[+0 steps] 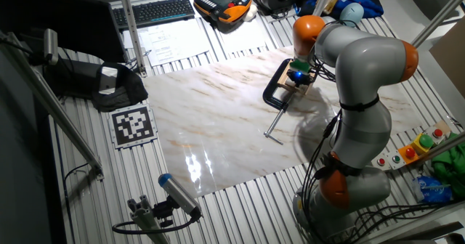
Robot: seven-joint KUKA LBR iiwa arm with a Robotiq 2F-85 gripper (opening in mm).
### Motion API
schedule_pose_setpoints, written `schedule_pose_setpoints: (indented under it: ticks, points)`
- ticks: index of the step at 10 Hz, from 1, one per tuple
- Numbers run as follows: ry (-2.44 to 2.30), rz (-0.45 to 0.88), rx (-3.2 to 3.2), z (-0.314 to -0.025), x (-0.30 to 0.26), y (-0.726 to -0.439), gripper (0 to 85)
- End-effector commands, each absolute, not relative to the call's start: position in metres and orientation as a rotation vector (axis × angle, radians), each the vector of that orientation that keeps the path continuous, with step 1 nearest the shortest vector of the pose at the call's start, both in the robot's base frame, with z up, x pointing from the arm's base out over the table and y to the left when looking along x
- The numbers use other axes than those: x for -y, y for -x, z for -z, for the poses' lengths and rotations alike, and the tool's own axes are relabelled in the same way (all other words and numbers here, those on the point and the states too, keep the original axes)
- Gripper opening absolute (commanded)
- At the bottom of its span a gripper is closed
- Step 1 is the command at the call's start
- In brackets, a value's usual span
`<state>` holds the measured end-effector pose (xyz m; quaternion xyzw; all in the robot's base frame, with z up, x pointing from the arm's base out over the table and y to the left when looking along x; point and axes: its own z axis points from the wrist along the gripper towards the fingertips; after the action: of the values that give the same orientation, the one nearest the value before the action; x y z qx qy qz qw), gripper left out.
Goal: Open a sliding window
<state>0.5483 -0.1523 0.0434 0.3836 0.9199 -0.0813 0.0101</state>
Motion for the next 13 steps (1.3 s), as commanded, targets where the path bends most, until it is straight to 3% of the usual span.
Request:
schedule_pose_setpoints:
  ticks: [1,13]
  points:
    - [-1.197,0.253,-2.870,-0.0433,0.1521,-0.5484,0.0]
    - [-1.197,0.232,-2.868,-0.0424,0.1495,-0.5491,0.0]
